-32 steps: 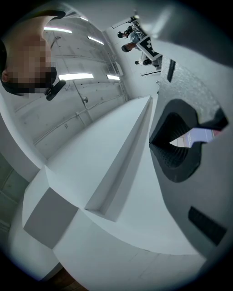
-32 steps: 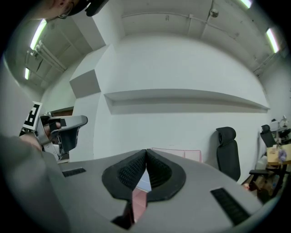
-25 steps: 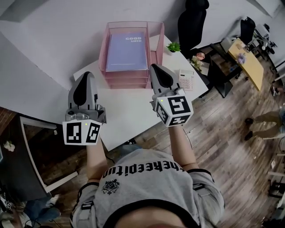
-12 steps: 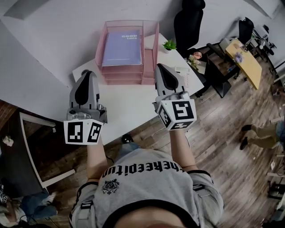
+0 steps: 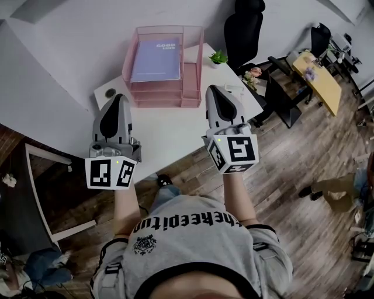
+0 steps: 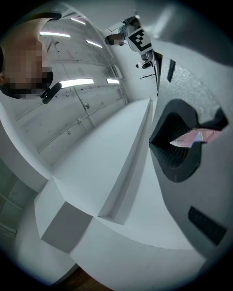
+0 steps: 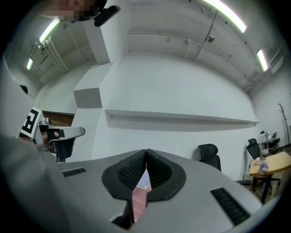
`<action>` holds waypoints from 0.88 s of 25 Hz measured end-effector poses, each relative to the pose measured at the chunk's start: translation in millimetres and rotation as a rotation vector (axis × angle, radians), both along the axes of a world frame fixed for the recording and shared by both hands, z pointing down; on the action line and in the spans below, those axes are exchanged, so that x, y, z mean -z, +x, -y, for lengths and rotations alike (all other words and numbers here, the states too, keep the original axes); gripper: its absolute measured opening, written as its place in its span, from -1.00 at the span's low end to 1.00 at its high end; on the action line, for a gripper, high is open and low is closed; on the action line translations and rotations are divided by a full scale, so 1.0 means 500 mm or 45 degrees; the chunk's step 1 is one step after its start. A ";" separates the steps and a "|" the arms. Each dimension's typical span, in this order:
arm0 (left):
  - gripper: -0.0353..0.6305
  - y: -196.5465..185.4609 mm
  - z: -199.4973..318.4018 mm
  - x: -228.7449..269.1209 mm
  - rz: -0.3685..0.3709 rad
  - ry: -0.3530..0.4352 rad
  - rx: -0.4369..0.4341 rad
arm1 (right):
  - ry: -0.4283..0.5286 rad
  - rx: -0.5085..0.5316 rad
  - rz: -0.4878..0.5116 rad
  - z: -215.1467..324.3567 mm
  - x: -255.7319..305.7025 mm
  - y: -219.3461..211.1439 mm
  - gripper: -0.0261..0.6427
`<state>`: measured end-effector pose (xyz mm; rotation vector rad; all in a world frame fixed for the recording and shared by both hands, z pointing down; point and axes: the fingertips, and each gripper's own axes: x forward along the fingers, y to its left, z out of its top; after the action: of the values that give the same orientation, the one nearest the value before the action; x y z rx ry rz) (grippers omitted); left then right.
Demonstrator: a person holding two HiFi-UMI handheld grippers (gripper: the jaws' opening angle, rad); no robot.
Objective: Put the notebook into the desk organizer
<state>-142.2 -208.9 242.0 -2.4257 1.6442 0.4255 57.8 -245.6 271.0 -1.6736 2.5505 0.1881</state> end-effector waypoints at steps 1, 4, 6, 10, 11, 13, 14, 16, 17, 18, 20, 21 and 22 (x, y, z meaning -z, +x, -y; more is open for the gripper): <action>-0.88 0.003 -0.005 0.000 0.000 0.000 0.000 | 0.003 -0.002 0.000 -0.006 0.001 0.004 -0.91; -0.88 0.011 -0.021 0.000 0.002 0.001 0.001 | 0.008 -0.006 0.006 -0.025 0.002 0.013 -0.91; -0.88 0.017 -0.030 -0.001 0.004 0.001 0.002 | 0.006 -0.008 0.010 -0.035 0.000 0.019 -0.91; -0.88 0.027 -0.044 -0.005 0.002 -0.004 0.000 | 0.004 -0.013 0.014 -0.052 -0.003 0.032 -0.91; -0.88 0.030 -0.048 -0.007 0.002 -0.005 0.000 | 0.003 -0.012 0.014 -0.055 -0.004 0.034 -0.91; -0.88 0.035 -0.054 -0.009 0.000 -0.008 -0.001 | 0.001 -0.011 0.014 -0.062 -0.005 0.039 -0.91; -0.88 0.038 -0.057 -0.009 -0.002 -0.009 -0.001 | -0.001 -0.011 0.013 -0.065 -0.005 0.042 -0.91; -0.88 0.042 -0.063 -0.008 -0.007 -0.008 0.000 | -0.003 -0.010 0.012 -0.071 -0.004 0.046 -0.91; -0.88 0.043 -0.066 -0.008 -0.009 -0.007 0.000 | -0.003 -0.009 0.013 -0.075 -0.003 0.048 -0.91; -0.88 0.044 -0.069 -0.008 -0.011 -0.007 0.001 | -0.003 -0.010 0.014 -0.078 -0.003 0.050 -0.91; -0.88 0.047 -0.074 -0.008 -0.014 -0.006 0.000 | -0.003 -0.012 0.014 -0.083 -0.002 0.054 -0.91; -0.88 0.049 -0.076 -0.009 -0.015 -0.006 0.000 | -0.003 -0.013 0.014 -0.085 -0.002 0.056 -0.91; -0.88 0.050 -0.077 -0.008 -0.016 -0.005 -0.001 | -0.003 -0.013 0.013 -0.086 -0.002 0.058 -0.91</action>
<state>-117.1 -170.1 246.2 -2.4312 1.6510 0.4392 86.9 -202.4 271.9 -1.6849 2.5363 0.1766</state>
